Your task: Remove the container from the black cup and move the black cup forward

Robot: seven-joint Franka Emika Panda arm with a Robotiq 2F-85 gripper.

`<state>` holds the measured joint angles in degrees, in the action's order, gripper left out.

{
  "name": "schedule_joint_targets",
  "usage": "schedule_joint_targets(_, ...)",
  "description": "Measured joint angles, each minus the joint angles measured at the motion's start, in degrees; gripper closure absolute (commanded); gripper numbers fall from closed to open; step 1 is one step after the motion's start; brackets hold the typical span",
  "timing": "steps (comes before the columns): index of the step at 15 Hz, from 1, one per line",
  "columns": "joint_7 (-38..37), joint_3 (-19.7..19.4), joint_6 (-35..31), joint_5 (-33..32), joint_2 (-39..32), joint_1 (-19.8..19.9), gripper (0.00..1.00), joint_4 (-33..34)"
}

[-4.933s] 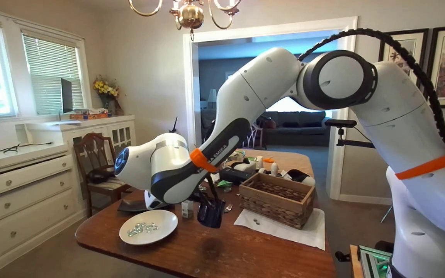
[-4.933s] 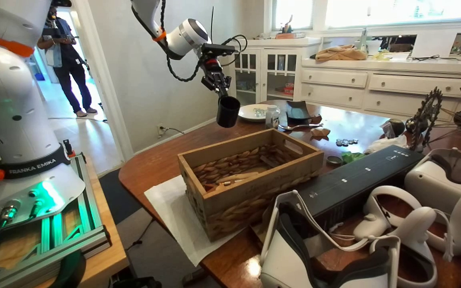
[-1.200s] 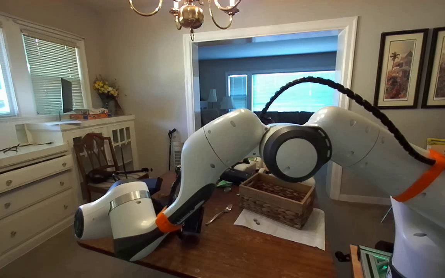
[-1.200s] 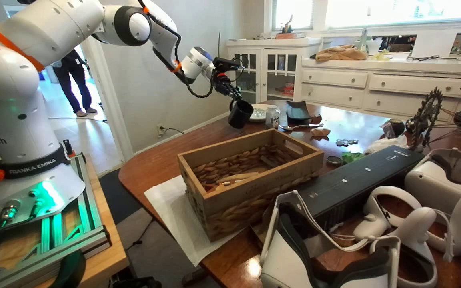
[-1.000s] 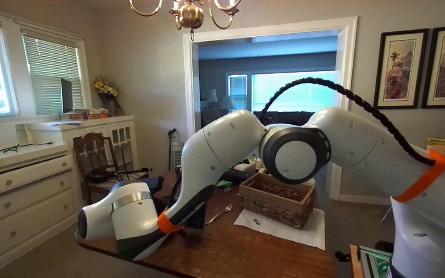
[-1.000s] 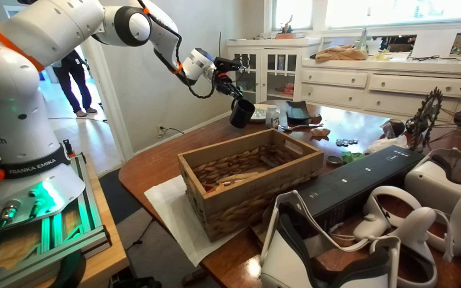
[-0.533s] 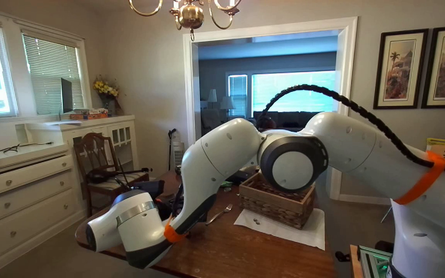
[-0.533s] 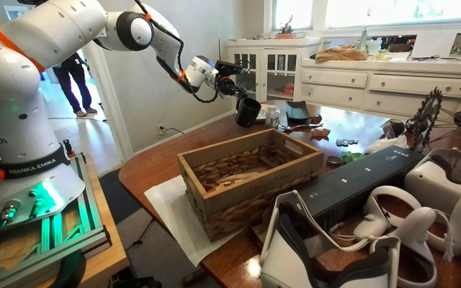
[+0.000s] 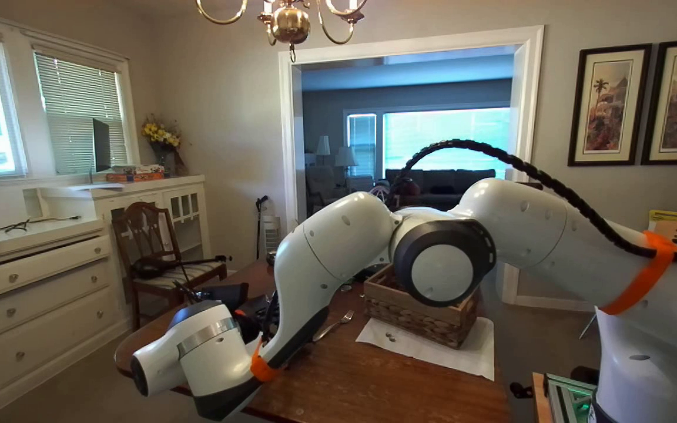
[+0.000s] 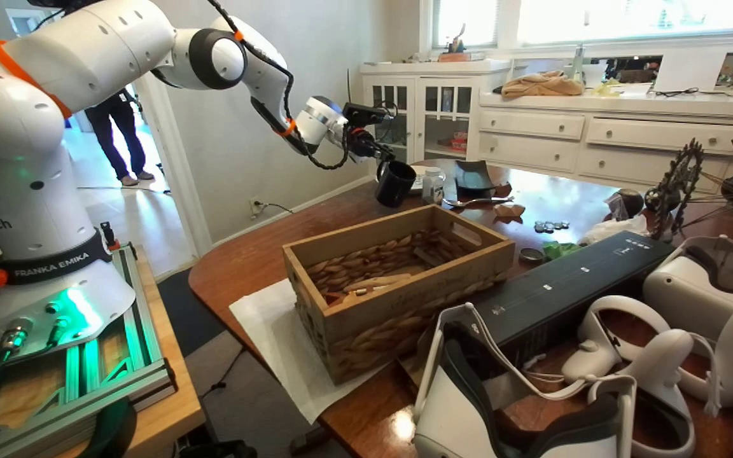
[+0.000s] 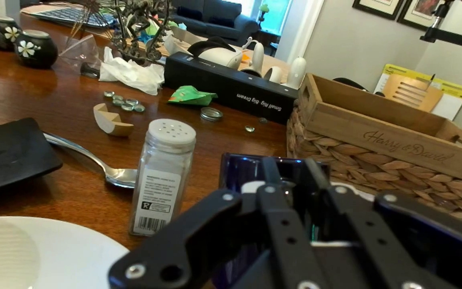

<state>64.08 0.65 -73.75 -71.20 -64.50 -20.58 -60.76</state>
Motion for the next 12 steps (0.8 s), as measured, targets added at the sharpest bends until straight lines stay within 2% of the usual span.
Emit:
schedule_joint_targets(6,0.4,-0.2,0.3,-0.1,-3.1,-1.7,0.95,3.9)
schedule_joint_targets(12,3.7,-2.9,4.0,-0.8,-9.3,-5.2,0.95,11.2)
